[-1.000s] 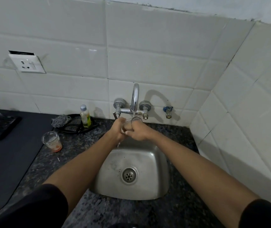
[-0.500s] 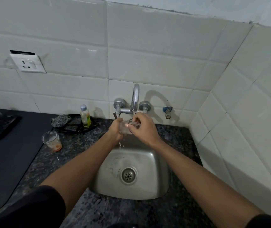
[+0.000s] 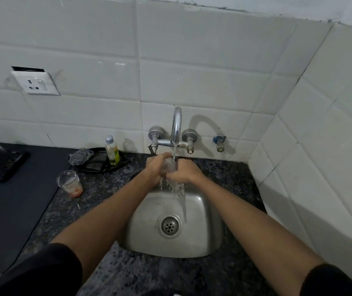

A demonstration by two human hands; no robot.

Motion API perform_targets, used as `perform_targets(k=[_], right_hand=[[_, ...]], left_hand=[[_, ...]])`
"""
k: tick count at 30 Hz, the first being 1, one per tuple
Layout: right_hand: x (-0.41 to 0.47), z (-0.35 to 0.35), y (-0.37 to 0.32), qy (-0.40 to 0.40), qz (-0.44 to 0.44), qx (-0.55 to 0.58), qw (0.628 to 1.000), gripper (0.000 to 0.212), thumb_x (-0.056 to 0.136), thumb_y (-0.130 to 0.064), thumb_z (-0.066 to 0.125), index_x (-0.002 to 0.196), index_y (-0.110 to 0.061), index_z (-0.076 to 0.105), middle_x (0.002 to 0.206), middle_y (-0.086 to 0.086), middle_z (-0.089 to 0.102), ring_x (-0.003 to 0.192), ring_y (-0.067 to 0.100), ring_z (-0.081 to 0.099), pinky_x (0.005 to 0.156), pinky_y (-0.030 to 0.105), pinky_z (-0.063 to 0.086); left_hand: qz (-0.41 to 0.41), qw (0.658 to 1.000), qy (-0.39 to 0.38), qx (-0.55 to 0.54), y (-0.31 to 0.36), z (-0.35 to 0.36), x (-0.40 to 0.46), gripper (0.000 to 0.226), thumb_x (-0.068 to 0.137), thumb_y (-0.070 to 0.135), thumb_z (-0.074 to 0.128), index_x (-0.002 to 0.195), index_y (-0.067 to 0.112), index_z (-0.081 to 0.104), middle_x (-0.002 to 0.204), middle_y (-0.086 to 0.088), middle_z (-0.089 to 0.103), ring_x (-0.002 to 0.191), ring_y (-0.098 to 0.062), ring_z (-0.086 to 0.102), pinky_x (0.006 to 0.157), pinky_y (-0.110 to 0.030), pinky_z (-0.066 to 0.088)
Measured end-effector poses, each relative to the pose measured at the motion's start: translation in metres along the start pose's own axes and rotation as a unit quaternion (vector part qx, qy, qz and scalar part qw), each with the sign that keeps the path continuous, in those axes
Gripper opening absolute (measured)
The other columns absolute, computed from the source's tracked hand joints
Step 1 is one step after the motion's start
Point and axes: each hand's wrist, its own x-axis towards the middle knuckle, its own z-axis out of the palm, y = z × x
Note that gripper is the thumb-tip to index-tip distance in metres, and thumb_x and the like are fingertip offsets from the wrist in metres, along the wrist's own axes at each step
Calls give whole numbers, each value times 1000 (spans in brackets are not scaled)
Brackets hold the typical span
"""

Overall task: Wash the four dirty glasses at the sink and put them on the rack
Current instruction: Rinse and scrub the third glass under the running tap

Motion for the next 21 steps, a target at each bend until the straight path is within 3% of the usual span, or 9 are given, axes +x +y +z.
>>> perform_targets(k=[2,4,6,8,10,15,21], right_hand=[[1,5,5,-11,21,81,996,41,76,-53,75,81,-13,68,81,2,69,75,18,67,75,38,59],[0,10,12,-21,45,147,988,59,67,-66,75,88,-11,74,90,4,74,84,19,71,83,41,61],[-2,16,17,-16,53,171,984,51,69,-60,78,85,-12,74,88,1,74,83,18,71,85,46,62],[-5,19,19,3,54,182,982,34,72,-45,83,79,-16,69,81,-1,71,75,16,68,81,45,61],[-7,19,19,13,48,198,979,32,72,-38,87,86,-20,65,91,-2,72,82,14,68,76,39,60],[-4,19,14,41,30,189,981,74,60,-44,90,119,-17,55,110,-1,66,97,16,66,82,37,60],[-5,15,13,81,-4,231,970,78,56,-32,92,123,-20,54,114,-1,69,101,18,68,91,42,60]], left_hand=[[-8,996,52,-73,4,1,7,64,77,24,81,124,1,44,111,-19,65,91,-33,73,68,-44,63],[-9,988,124,-91,10,-4,19,71,78,28,79,132,7,37,115,-17,60,99,-33,67,82,-49,62],[24,987,158,20,16,-10,27,66,82,30,77,135,2,47,120,-17,63,104,-33,65,84,-42,59],[87,975,144,145,19,-13,31,44,91,26,70,128,4,60,116,-17,69,98,-30,66,74,-34,54],[147,949,139,244,21,-11,32,29,95,20,65,116,1,65,107,-16,70,93,-31,66,72,-35,51],[222,881,152,389,22,-13,27,17,96,12,61,104,-3,65,99,-18,68,92,-35,64,76,-42,53],[271,818,139,487,24,-12,17,12,93,1,57,101,-3,65,92,-18,67,78,-30,57,67,-38,44]])
